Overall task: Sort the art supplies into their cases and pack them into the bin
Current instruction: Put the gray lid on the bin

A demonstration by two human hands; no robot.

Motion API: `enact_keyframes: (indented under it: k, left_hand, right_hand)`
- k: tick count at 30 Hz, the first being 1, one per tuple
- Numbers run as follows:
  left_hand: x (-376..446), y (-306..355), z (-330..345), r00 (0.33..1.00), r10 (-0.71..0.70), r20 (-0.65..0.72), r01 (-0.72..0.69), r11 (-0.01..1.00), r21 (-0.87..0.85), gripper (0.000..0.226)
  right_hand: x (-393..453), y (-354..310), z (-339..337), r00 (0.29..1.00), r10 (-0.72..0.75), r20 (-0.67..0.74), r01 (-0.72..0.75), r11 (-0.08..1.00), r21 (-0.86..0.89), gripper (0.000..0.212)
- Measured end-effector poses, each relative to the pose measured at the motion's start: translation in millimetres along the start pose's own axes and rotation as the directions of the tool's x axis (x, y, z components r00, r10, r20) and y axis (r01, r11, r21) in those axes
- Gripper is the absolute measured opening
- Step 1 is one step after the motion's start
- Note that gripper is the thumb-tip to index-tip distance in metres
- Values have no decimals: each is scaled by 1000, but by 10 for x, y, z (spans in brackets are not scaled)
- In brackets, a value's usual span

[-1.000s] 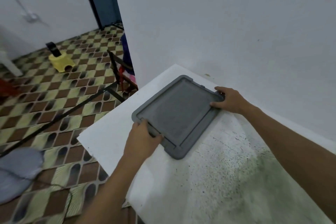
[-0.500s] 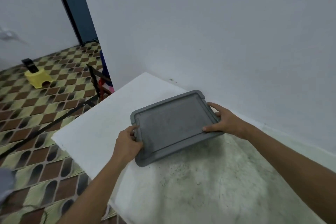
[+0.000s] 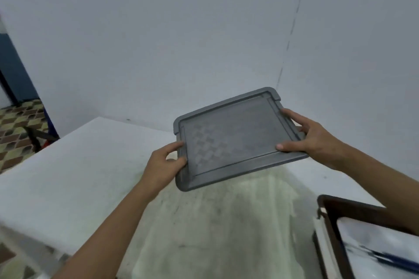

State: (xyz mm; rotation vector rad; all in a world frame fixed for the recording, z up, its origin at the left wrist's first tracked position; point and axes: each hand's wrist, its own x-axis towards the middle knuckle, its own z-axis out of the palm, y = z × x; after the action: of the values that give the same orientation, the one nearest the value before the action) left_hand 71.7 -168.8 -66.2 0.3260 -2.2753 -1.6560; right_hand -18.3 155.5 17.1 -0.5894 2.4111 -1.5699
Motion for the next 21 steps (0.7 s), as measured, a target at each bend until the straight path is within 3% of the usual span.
enact_keyframes:
  k: [4, 7, 9, 14, 21]
  left_hand:
    - [-457, 552, 828, 988, 86, 128, -92, 995, 43, 42]
    - [-813, 818, 1393, 959, 164, 232, -184, 980, 70, 43]
    - [-1023, 928, 1703, 932, 214, 292, -252, 963, 99, 43]
    - [-1401, 970, 2139, 904, 229, 362, -335, 904, 264, 31]
    - [-1683, 762, 2404, 906, 212, 367, -372, 813, 449, 52]
  right_hand:
    - [-1074, 267, -799, 982, 54, -180, -72, 993, -92, 93]
    - [-1803, 536, -1227, 951, 125, -284, -209, 934, -290, 99]
    - [-2226, 711, -1392, 929, 195, -314, -296, 901, -317, 102]
    - [-2862, 1127, -1501, 894, 273, -356, -414, 808, -420, 98]
    - [-3069, 1459, -1405, 884, 278, -376, -431, 796, -425, 110]
